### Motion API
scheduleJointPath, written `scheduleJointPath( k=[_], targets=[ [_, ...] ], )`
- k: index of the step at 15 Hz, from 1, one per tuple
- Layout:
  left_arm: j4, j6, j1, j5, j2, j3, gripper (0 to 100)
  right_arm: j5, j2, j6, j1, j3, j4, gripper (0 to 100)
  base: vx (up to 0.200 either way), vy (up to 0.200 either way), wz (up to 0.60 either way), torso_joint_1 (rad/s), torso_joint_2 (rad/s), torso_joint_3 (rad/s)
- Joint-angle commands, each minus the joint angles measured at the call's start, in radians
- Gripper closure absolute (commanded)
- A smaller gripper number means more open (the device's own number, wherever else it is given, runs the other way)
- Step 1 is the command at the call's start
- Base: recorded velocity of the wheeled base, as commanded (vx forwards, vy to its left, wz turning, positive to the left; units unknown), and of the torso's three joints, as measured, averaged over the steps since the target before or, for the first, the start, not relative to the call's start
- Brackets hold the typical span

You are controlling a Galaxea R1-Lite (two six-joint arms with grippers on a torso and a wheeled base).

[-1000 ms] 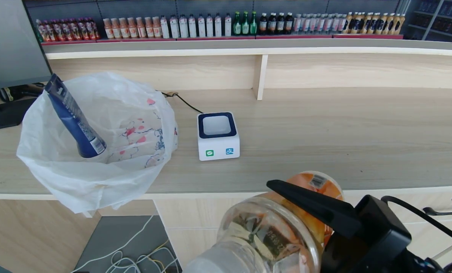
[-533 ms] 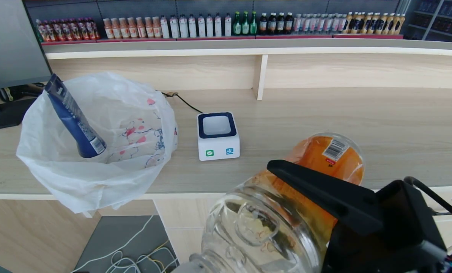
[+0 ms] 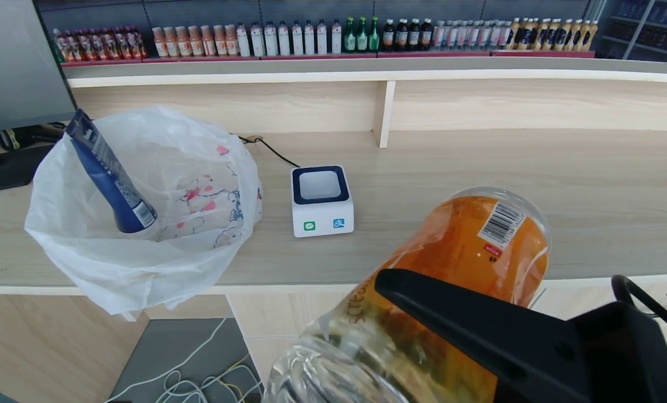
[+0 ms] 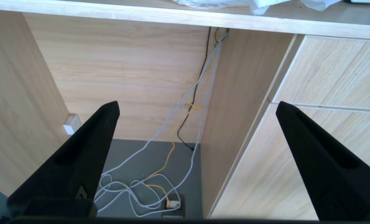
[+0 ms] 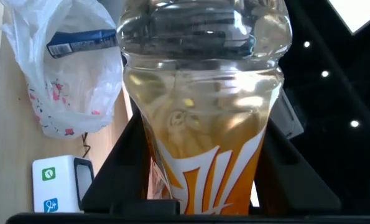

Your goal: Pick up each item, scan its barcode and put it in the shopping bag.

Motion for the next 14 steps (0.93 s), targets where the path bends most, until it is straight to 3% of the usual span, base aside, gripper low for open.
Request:
scheduleJointPath(
  k=[1,14],
  targets=[
    [0.000,0.000,-0.002,0.000,0.000,0.000,0,0.000,0.021,-0.021,0.023,-0.005,-0.001,100,0.000,0.000,0.00,0.000,0.00,0.000],
    [0.000,0.000,0.000,0.000,0.000,0.000,0,-0.001,0.044,-0.135,0.077,-0.020,-0.001,100,0.000,0.000,0.00,0.000,0.00,0.000]
  ],
)
